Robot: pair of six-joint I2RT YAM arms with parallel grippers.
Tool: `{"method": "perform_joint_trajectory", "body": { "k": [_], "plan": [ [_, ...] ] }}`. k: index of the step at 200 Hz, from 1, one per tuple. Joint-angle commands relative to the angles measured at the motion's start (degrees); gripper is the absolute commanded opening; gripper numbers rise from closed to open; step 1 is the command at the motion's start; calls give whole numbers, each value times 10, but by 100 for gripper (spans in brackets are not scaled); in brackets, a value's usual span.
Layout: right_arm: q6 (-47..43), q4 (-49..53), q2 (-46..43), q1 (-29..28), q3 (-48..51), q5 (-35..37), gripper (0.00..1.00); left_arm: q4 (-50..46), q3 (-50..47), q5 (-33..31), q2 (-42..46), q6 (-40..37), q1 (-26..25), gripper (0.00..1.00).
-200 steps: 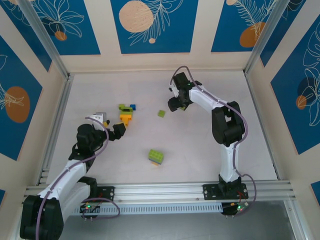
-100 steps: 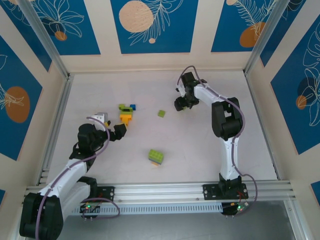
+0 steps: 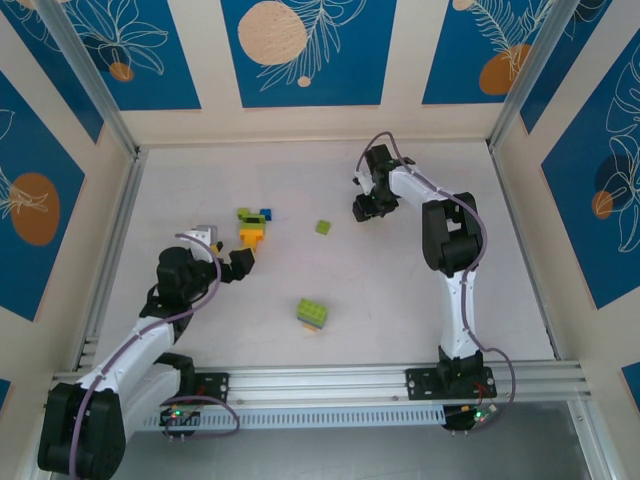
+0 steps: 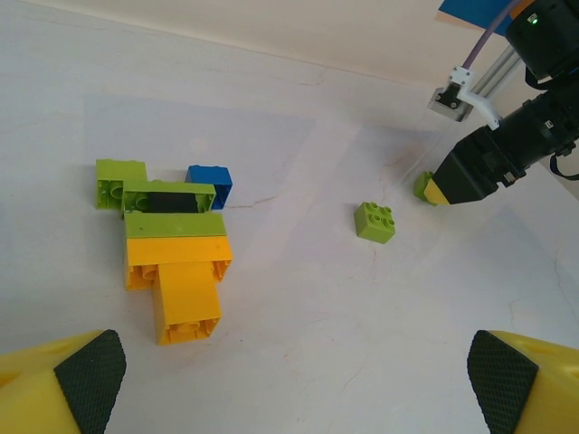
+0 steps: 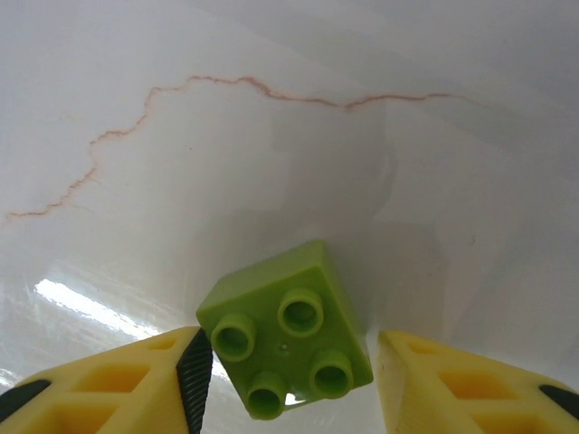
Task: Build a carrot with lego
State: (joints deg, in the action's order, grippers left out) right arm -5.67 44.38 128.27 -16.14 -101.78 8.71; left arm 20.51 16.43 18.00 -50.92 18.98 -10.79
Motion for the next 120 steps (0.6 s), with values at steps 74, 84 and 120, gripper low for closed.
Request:
{"method": "perform_joint_trajectory", "body": {
  "k": [74, 84, 120],
  "plan": [
    [-9, 1, 13, -2, -16, -22, 49, 8, 20, 9, -11, -15, -13, 100],
    [-10, 1, 14, -3, -17, -22, 49, 8, 20, 9, -11, -16, -13, 100],
    [-5, 6, 11, -3, -17, -17, 41, 8, 21, 8, -11, -16, -16, 100]
  ]
}}
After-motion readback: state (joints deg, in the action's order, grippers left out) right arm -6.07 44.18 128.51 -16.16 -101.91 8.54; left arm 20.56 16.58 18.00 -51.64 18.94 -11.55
